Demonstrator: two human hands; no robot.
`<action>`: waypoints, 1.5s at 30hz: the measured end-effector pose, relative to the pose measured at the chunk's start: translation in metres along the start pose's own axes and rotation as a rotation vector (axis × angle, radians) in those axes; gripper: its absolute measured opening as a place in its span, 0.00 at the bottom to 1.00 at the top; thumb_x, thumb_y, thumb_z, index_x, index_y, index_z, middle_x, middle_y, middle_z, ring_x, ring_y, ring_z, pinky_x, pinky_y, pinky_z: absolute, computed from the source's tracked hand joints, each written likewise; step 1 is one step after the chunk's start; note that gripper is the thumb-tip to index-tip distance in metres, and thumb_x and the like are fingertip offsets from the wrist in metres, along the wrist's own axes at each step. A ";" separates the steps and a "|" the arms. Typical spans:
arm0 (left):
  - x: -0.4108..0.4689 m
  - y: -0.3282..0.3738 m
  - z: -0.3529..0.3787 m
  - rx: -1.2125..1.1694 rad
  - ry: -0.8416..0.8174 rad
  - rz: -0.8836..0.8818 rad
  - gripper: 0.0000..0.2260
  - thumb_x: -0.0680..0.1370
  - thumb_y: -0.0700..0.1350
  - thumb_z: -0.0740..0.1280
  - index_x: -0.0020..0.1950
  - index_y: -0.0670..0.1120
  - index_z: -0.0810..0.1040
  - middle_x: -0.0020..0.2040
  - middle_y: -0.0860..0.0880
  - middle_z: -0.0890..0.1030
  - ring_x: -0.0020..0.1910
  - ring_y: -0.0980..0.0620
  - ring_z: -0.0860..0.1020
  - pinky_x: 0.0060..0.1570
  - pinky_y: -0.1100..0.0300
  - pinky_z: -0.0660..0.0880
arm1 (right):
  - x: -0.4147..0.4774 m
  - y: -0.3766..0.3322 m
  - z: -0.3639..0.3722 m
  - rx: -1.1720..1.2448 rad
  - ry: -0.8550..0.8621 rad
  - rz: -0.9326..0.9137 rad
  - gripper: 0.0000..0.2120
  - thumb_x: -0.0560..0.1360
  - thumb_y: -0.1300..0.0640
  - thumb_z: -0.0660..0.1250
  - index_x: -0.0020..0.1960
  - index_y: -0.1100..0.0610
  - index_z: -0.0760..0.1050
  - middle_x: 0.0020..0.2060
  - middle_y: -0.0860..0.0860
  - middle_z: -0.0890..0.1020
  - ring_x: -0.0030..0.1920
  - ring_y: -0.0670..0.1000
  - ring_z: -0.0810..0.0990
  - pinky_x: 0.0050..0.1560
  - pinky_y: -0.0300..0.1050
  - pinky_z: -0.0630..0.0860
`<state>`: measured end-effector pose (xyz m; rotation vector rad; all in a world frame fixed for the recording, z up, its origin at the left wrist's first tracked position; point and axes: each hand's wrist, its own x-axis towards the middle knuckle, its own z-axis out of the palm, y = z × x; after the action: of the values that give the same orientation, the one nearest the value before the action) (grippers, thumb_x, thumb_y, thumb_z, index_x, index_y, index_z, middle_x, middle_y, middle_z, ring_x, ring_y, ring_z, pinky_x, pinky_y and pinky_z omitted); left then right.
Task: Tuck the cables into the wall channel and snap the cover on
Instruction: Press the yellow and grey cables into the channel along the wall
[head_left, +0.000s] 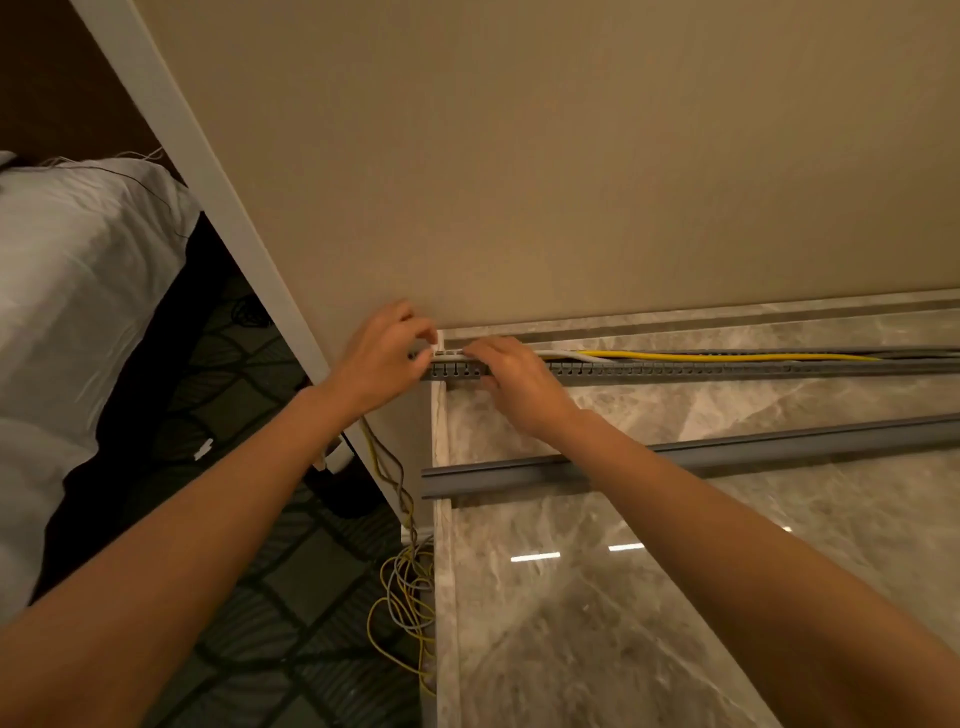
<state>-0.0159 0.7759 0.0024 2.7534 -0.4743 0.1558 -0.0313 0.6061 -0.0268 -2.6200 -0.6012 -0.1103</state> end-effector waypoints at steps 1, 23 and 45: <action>0.000 0.011 0.005 0.010 -0.012 0.070 0.08 0.75 0.38 0.67 0.52 0.37 0.79 0.51 0.39 0.77 0.51 0.42 0.75 0.49 0.51 0.72 | -0.006 0.007 -0.003 -0.044 0.034 -0.014 0.20 0.71 0.73 0.65 0.63 0.67 0.73 0.61 0.63 0.78 0.63 0.62 0.75 0.66 0.51 0.70; 0.018 0.090 0.040 0.459 -0.213 0.093 0.13 0.75 0.31 0.60 0.58 0.38 0.75 0.57 0.40 0.77 0.56 0.40 0.76 0.50 0.50 0.73 | -0.042 0.070 -0.040 -0.100 -0.024 0.168 0.14 0.75 0.62 0.64 0.60 0.62 0.77 0.55 0.58 0.79 0.56 0.58 0.77 0.55 0.48 0.73; 0.044 0.206 0.092 0.424 -0.243 -0.031 0.11 0.79 0.33 0.58 0.59 0.36 0.75 0.59 0.38 0.76 0.57 0.39 0.76 0.52 0.50 0.74 | -0.108 0.178 -0.106 -0.044 -0.130 0.295 0.21 0.75 0.64 0.61 0.67 0.62 0.70 0.64 0.58 0.69 0.65 0.58 0.68 0.67 0.49 0.67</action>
<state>-0.0404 0.5482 -0.0119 3.2142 -0.5090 -0.1004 -0.0495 0.3736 -0.0231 -2.7404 -0.2507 0.1409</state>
